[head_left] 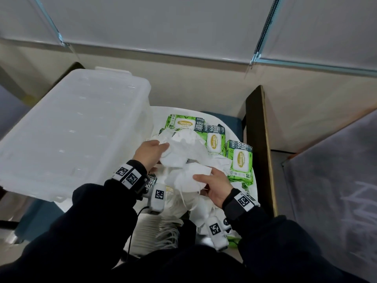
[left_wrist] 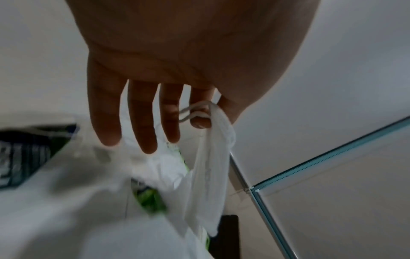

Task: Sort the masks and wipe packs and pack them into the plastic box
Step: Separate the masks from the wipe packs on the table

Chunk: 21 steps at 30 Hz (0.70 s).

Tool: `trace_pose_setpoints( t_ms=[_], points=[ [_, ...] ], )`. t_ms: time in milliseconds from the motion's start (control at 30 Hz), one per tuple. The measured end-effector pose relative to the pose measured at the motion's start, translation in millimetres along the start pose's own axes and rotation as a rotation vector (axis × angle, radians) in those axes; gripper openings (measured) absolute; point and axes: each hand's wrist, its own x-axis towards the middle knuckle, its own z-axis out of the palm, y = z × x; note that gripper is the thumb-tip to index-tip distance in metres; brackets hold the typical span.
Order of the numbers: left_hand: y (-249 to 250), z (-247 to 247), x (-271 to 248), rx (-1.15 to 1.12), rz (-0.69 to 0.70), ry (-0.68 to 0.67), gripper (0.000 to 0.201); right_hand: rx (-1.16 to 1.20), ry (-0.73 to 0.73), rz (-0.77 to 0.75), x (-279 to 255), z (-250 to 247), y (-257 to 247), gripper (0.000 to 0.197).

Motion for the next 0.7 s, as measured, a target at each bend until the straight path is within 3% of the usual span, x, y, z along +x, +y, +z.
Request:
trace_pose_setpoints(
  t_ms=[100, 167, 300, 367, 500, 633, 700],
  points=[
    [4, -20, 0, 0.285, 0.164, 0.149, 0.036, 0.013, 0.049, -0.003, -5, -16, -5, 0.026],
    [10, -32, -2, 0.379, 0.224, 0.175, 0.021, 0.030, 0.117, -0.008, -5, -24, -7, 0.024],
    [21, -43, -1, 0.526, 0.345, 0.222, 0.039, 0.128, 0.158, 0.001, -9, -24, -13, 0.026],
    [27, -47, 0, 0.415, 0.361, 0.243, 0.041, 0.113, 0.135, -0.006, -12, -19, -14, 0.023],
    [36, -51, -9, -0.091, 0.396, 0.223, 0.031, 0.043, 0.092, -0.063, -18, -14, -13, 0.023],
    [35, -42, -19, -0.213, 0.553, 0.288, 0.006, 0.094, 0.143, -0.142, -25, -10, -16, 0.013],
    [31, -38, -19, -0.317, 0.560, 0.261, 0.012, 0.134, 0.143, -0.151, -28, -7, -18, 0.013]
  ],
)
